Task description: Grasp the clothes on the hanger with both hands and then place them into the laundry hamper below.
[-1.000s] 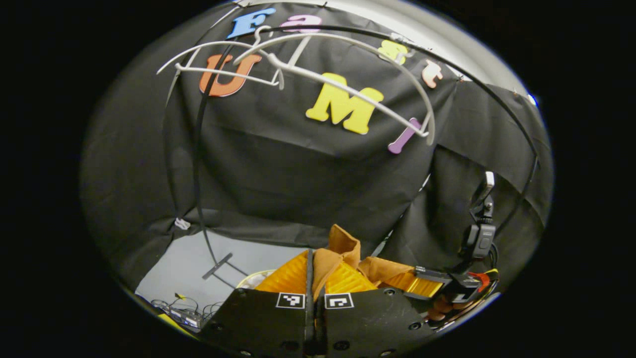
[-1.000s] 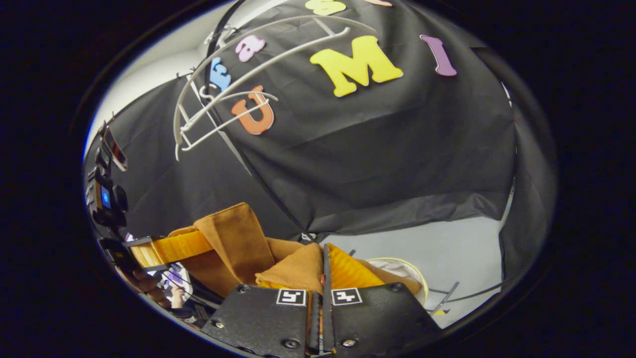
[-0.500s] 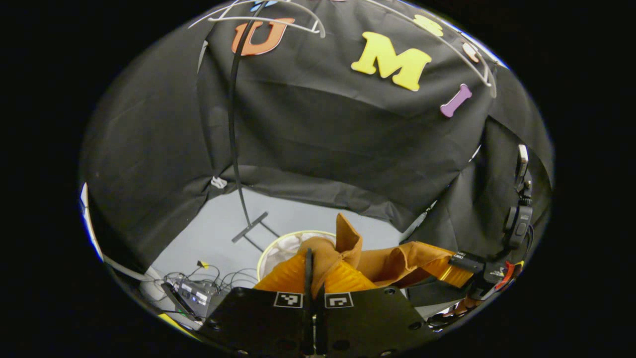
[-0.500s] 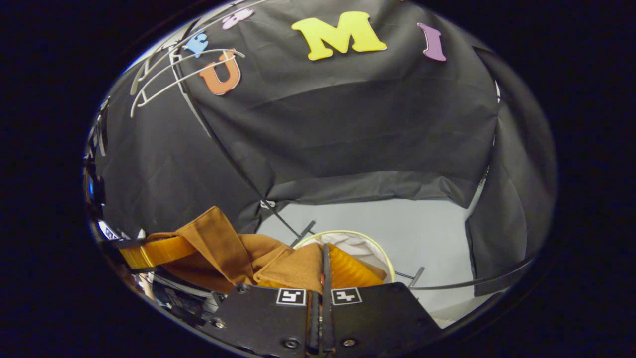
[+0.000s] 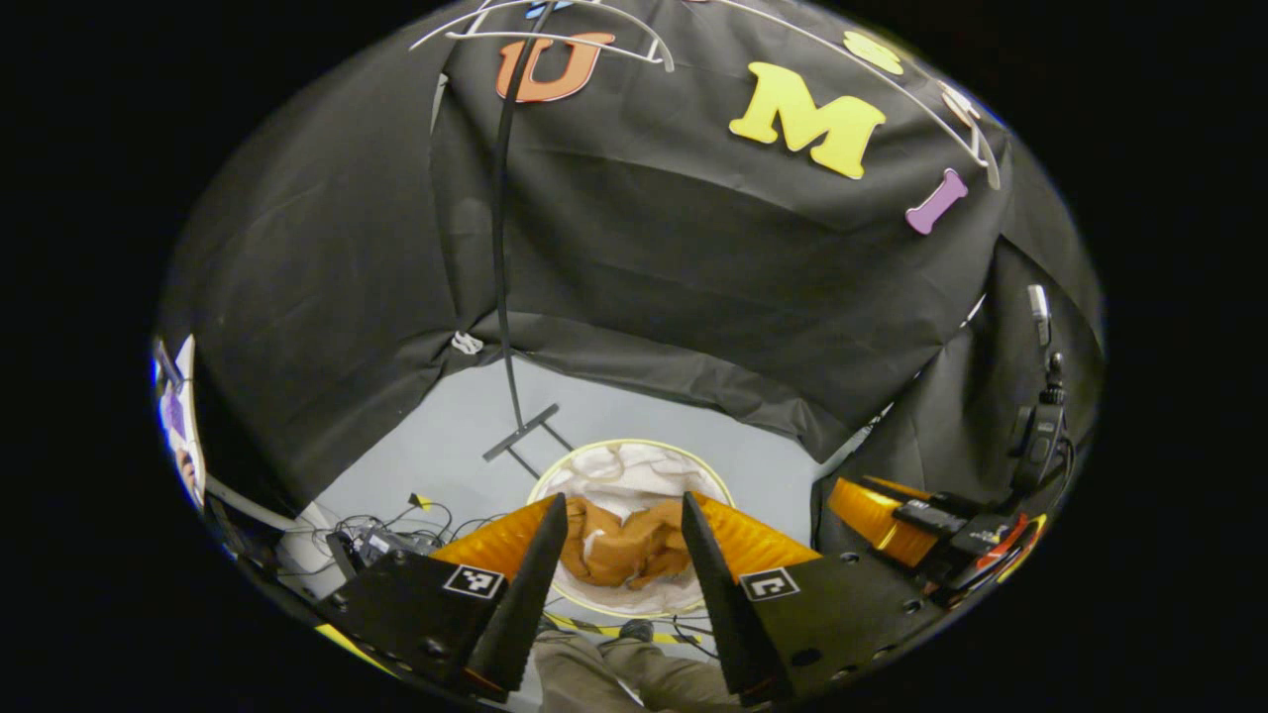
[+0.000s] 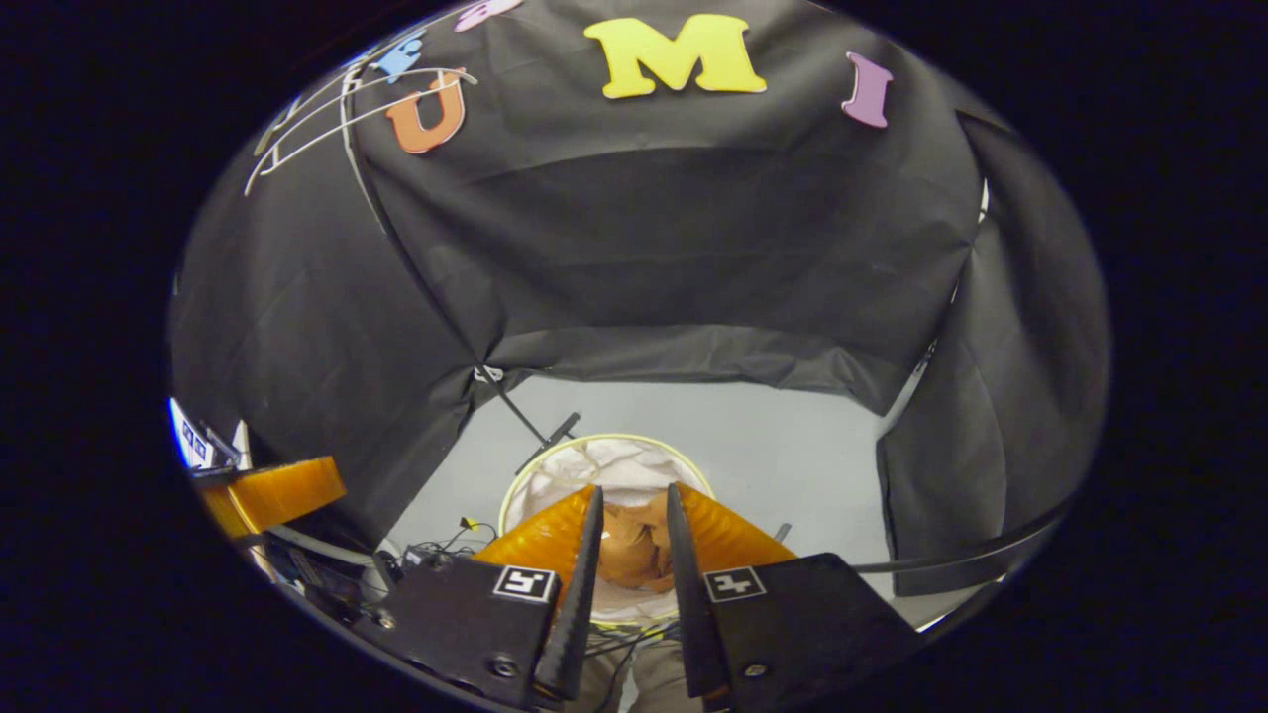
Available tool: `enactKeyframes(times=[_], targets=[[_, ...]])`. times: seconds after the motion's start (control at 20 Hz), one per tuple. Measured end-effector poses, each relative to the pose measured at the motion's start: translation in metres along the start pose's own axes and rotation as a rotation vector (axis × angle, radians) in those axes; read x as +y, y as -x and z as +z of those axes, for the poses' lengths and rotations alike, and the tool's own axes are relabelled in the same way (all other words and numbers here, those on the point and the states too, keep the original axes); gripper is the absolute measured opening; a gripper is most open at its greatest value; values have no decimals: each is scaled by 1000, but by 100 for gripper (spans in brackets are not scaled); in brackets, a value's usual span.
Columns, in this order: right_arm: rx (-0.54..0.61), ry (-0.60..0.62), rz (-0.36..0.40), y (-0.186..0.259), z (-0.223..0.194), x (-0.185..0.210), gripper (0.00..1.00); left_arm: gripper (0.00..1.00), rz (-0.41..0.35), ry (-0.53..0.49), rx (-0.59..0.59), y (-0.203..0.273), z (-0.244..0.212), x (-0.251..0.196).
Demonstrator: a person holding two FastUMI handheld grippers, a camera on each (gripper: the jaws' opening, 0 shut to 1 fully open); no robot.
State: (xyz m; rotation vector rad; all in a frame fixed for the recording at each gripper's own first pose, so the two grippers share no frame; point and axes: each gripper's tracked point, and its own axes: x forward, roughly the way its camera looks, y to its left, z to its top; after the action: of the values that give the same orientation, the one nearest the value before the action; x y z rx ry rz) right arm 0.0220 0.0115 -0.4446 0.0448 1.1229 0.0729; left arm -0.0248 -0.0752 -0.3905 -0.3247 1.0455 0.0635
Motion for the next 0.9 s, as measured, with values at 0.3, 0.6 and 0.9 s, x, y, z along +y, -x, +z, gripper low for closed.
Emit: enactKeyframes(times=[0.3, 0.6, 0.9], targets=[[-62, 37, 8, 33, 5, -11, 64, 92, 64, -42, -24, 26, -11, 5], [-228, -11, -17, 100, 41, -20, 77, 97, 59, -101, -269, 78, 57, -4], [-482, -39, -79, 194, 75, -14, 88, 95, -24, -176, -537, 173, 117, 3]])
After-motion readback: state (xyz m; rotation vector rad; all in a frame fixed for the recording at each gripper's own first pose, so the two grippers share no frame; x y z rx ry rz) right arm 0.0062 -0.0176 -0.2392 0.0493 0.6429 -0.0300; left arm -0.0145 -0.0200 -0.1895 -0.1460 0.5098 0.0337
